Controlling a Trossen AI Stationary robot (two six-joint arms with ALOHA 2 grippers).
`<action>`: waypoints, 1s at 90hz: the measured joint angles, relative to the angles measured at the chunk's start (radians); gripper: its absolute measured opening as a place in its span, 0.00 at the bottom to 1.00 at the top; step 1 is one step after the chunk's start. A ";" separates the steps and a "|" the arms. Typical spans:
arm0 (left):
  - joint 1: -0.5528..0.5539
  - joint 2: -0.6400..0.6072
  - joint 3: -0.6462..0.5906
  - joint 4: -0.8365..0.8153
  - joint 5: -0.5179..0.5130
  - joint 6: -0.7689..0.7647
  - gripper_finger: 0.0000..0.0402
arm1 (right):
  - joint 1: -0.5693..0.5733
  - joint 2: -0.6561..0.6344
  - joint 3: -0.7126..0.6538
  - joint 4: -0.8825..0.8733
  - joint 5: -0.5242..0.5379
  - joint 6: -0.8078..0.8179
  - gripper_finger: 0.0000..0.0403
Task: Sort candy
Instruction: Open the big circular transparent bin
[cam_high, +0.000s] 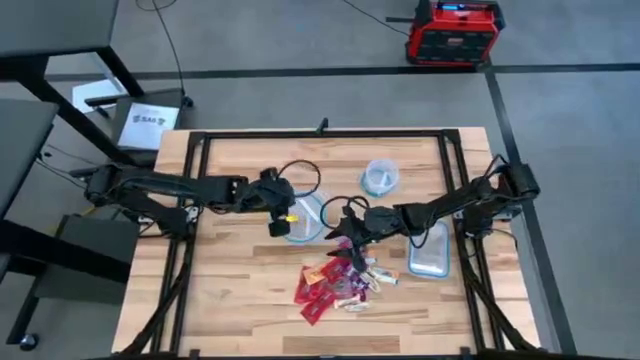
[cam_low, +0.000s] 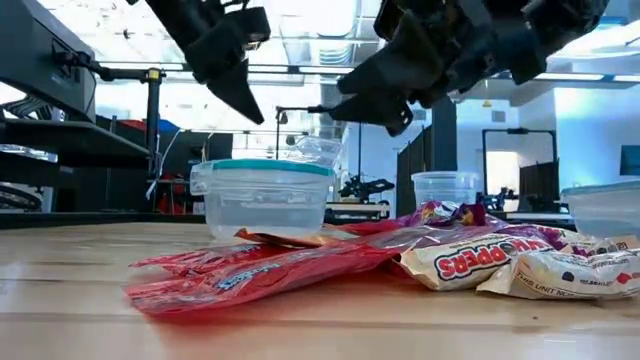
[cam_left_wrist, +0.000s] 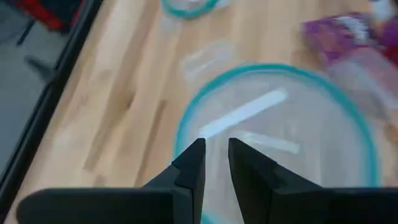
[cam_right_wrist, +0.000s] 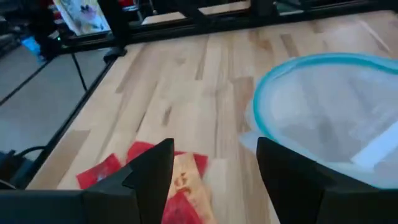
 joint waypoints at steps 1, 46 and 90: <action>0.005 0.000 0.000 -0.007 0.000 -0.001 0.14 | 0.002 0.004 0.000 0.014 0.000 0.002 0.53; 0.114 0.011 -0.250 0.136 0.154 -0.077 0.14 | 0.016 0.227 0.067 0.134 -0.002 -0.011 0.53; 0.099 0.009 -0.252 0.205 0.275 -0.032 0.14 | -0.016 0.231 0.091 0.062 0.000 -0.022 0.53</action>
